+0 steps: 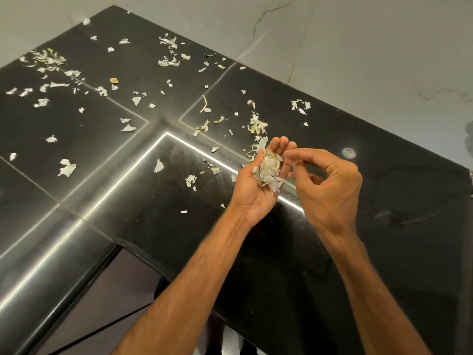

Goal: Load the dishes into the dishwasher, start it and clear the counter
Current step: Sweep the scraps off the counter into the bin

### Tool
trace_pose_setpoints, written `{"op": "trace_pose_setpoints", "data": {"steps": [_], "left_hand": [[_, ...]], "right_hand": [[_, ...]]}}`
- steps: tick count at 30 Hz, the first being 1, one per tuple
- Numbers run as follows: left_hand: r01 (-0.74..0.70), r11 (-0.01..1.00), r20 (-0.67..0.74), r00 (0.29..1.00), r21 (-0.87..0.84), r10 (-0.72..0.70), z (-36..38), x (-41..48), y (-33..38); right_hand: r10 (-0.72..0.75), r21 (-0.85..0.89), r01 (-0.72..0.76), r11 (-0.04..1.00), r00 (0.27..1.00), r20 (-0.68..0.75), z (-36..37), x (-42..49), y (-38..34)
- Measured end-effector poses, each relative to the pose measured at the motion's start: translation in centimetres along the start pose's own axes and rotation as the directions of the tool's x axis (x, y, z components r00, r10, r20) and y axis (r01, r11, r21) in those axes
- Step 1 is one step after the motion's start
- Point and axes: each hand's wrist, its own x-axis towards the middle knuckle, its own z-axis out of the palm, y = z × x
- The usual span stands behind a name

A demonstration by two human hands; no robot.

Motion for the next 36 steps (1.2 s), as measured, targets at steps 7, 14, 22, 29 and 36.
{"op": "trace_pose_setpoints", "data": {"steps": [7,14,22,29,36], "left_hand": [[-0.122,0.988,-0.100,0.989,-0.096,0.113,-1.1,-5.5,8.4],[-0.246,0.957,-0.175,0.960,-0.153,0.219,-1.9,-11.0,14.6],[-0.271,0.936,-0.165,0.957,-0.225,0.237,-3.9,-13.8,17.4],[-0.311,0.922,-0.177,0.945,-0.228,0.275,-5.3,-14.1,17.3],[-0.297,0.919,-0.141,0.953,-0.258,0.269,-5.8,-13.8,16.8]], "right_hand": [[0.042,0.008,-0.043,0.999,0.992,0.116,4.5,-3.5,-1.4],[-0.138,-0.081,0.217,0.973,0.823,0.550,9.2,-6.8,-3.3],[-0.173,-0.196,0.733,0.651,0.395,0.902,15.0,-10.3,-2.1],[-0.127,-0.410,0.691,0.594,0.585,0.801,17.9,-3.9,0.4],[0.017,-0.636,0.502,0.586,0.777,0.629,15.7,-1.7,3.2]]}}
